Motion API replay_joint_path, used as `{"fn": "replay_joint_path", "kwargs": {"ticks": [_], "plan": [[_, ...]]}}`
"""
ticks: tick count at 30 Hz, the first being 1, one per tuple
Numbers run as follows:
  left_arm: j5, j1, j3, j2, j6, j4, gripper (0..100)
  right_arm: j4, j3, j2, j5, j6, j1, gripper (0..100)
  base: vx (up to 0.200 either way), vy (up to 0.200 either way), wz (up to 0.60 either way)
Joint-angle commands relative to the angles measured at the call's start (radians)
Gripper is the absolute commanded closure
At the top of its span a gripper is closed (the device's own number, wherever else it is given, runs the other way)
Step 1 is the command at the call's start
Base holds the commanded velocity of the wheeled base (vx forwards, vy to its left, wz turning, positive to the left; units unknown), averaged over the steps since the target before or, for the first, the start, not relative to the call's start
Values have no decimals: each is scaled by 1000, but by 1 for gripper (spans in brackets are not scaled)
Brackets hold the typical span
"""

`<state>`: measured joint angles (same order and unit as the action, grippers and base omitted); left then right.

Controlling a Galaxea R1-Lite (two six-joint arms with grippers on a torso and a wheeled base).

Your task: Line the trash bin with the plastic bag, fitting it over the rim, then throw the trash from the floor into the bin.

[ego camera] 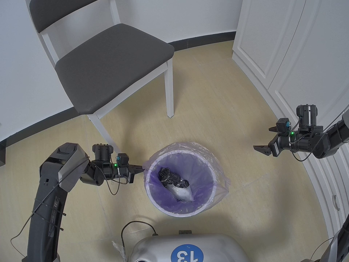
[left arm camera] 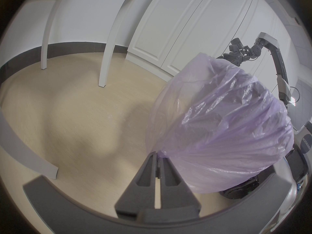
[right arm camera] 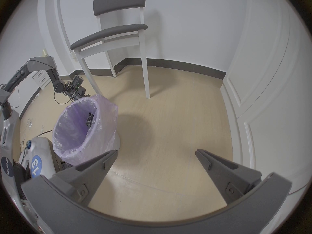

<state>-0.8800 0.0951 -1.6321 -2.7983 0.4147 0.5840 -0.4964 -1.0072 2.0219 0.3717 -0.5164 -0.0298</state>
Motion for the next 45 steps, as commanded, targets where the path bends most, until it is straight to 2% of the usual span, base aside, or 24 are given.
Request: {"fn": "replay_joint_path", "kwargs": {"ticks": [1,6,14,15,21,27,37,45], "plan": [[-1,14,-37,-29,-2,-1,100,-5,-10,40,1,-1,-4,0,0,0,0],[-1,35,-115,-70,-16,-26,100,-21,-11,72,1,-1,-19,0,0,0,0],[-1,21,-112,-72,-1,-24,100,-93,39,116,6,-5,-71,0,0,0,0],[-1,15,-109,-72,4,-21,0,-96,47,133,6,-14,-88,0,0,0,0],[1,0,-61,-47,9,-18,0,-91,76,146,7,-53,-111,0,0,0,0],[4,-25,-6,-4,36,-16,0,-91,121,155,7,-139,-136,0,0,0,0],[13,-57,97,85,46,31,0,-94,197,153,13,-182,-196,0,0,0,0],[55,-100,238,158,44,151,0,-94,139,255,13,-192,-229,0,0,0,0]]}}
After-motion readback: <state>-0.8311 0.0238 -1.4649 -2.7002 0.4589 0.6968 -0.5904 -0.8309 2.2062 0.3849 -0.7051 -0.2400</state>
